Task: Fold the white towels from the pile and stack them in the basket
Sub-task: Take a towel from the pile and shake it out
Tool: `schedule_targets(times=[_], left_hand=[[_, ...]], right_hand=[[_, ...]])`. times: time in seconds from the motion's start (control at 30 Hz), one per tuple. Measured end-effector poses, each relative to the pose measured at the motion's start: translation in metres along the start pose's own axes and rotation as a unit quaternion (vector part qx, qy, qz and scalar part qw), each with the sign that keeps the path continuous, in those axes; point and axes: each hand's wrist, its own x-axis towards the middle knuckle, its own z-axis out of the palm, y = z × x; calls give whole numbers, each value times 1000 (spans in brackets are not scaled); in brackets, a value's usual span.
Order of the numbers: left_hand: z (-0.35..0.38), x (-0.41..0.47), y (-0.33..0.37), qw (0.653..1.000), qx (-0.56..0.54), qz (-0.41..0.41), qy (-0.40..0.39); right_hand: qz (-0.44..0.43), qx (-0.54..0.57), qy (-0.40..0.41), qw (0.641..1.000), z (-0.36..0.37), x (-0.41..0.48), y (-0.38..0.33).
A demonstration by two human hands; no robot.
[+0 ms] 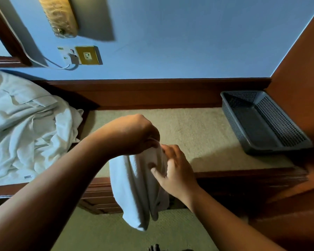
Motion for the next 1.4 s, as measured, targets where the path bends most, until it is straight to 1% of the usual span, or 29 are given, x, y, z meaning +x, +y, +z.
schedule_targets(times=[0.03, 0.1, 0.2, 0.27, 0.33, 0.4, 0.43, 0.47, 0.57, 0.63, 0.77, 0.83, 0.9, 0.97, 1.0, 1.03, 1.13, 1.23, 1.3, 1.37, 1.4], left_hand=[[-1, -2, 0, 1000, -4, 2, -1], [-3, -6, -1, 1000, -5, 4, -4], [-8, -11, -3, 1000, -11, 11, -7], [-11, -13, -4, 1000, -13, 18, -5], [-13, -15, -5, 1000, -12, 27, 2], [-16, -16, -5, 999, -17, 36, 12], [-18, -17, -6, 999, -21, 42, 21], [-19, -18, -6, 998, -23, 48, 29], [-21, -19, -5, 997, -15, 60, 41], [-22, -18, -4, 998, -7, 57, 35], [-25, -18, -4, 998, 10, 59, 29], [-26, -18, -3, 998, 10, 60, 27], [-28, -19, -3, 998, 12, 59, 25], [-32, -20, -6, 998, 10, 54, 25], [-33, -22, -9, 998, 8, 52, 25], [-32, -24, -12, 998, 9, 51, 22], [-26, -36, -25, 999, 14, 27, 29], [-15, -51, -41, 998, 9, -17, 62], [-6, -60, -51, 995, 16, -52, 82], [4, -66, -65, 990, 33, -101, 92], [10, -70, -71, 988, 42, -109, 101]], right_hand=[[-18, -3, 36, 999, 1, 1, 1], [-36, 7, 72, 997, 0, 3, 5], [-98, 56, 71, 991, -3, 3, 6], [-133, 69, 66, 986, -2, 2, 3], [-106, 71, 57, 990, 1, 1, 1], [-56, 69, 67, 994, 4, 1, 2], [-44, 69, 73, 994, 4, 1, 2], [-50, 74, 76, 993, 3, 0, 2], [-119, 88, 82, 986, -3, 0, -6], [-128, 85, 95, 983, -6, 3, -14], [-98, 59, 107, 988, -6, 13, -19], [-102, 45, 77, 991, -5, 15, -17], [-86, 22, 23, 996, -2, 12, -11], [-5, 27, -46, 999, 1, 10, 1], [42, 44, -68, 996, 2, 10, 9], [72, 60, -67, 993, 1, 11, 16], [104, 80, -16, 991, -6, 13, 34], [91, 100, -4, 991, -21, 13, 44], [49, 65, -7, 997, -34, 13, 53], [3, -5, -12, 1000, -43, 14, 62], [-6, -38, -14, 999, -46, 15, 65]])
